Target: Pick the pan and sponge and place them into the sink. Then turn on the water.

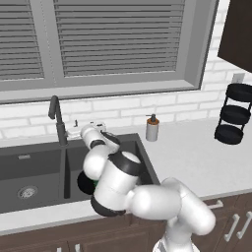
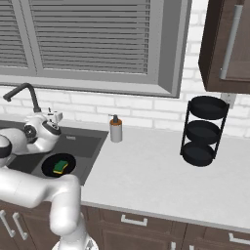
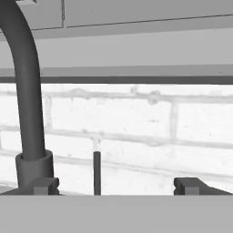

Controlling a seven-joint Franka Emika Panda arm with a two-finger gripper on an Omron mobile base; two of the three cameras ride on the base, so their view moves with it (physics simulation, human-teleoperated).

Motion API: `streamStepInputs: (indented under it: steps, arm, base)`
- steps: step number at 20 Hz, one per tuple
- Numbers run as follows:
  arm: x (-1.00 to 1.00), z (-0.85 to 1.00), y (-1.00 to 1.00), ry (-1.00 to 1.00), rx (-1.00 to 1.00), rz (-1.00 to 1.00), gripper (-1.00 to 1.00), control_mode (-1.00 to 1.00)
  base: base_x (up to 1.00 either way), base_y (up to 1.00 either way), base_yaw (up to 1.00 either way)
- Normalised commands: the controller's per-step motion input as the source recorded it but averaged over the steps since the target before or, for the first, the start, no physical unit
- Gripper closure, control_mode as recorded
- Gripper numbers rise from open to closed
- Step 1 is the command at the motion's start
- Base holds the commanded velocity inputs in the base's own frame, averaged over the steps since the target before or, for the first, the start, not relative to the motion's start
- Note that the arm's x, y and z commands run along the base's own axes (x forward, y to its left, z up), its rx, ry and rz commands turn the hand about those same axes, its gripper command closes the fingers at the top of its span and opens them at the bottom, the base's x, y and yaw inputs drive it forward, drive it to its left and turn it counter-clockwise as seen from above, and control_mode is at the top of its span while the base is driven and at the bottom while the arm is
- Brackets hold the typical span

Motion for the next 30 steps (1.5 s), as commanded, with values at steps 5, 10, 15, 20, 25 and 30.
streamStepInputs:
  steps: [5, 10, 15, 20, 25, 30]
  arm:
    - [0.18, -0.15, 0.18, -0.01, 0.00, 0.00, -1.00, -1.00]
    - [0.07, -0.07, 0.21, 0.00, 0.00, 0.00, -1.00, -1.00]
    - [0.06, 0.00, 0.05, 0.00, 0.00, 0.00, -1.00, -1.00]
    - [0.06, -0.01, 0.00, 0.00, 0.00, 0.00, -1.00, -1.00]
    - [0.16, 0.00, 0.00, 0.00, 0.00, -0.01, -1.00, -1.00]
    - [0.21, 0.00, 0.00, 0.00, 0.00, -0.05, -1.00, -1.00]
  base:
    - [0.00, 0.00, 0.00]
    - [0.00, 0.00, 0.00]
    - [0.00, 0.00, 0.00]
    - [0.00, 0.00, 0.00]
    - [0.00, 0.00, 0.00]
    - [0.00, 0.00, 0.00]
